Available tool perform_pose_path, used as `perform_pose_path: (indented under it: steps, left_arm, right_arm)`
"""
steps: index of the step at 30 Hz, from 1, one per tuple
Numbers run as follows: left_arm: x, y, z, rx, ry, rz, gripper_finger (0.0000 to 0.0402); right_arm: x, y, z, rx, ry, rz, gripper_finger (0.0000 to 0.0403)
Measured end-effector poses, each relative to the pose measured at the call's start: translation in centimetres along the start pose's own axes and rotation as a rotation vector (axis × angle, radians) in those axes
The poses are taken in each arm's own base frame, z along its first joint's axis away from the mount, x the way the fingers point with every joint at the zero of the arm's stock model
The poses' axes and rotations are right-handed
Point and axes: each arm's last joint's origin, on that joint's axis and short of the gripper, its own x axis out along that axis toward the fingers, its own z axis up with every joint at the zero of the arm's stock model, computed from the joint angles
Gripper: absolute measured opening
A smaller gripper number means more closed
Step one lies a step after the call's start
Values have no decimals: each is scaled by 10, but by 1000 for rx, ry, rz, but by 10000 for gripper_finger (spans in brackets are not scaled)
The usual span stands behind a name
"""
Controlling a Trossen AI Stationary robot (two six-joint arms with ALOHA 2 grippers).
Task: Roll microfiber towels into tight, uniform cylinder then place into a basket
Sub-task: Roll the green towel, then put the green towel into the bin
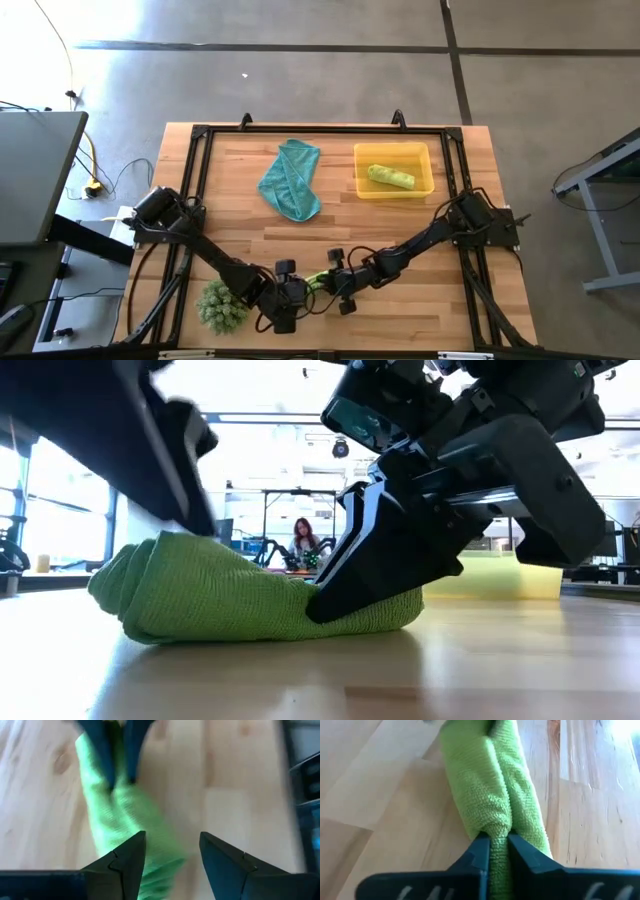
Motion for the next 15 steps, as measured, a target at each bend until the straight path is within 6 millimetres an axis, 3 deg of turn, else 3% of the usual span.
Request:
perform_pose_path:
  steps: [7, 15]
  left_arm:
    - [-24, -6, 3, -25, -19, -28, 176]
    - [-56, -5, 10, -54, -100, -1, 176]
  right_arm:
    - [-4, -5, 3, 28, -2, 2, 7]
    - [-39, -34, 15, 61, 72, -2, 5]
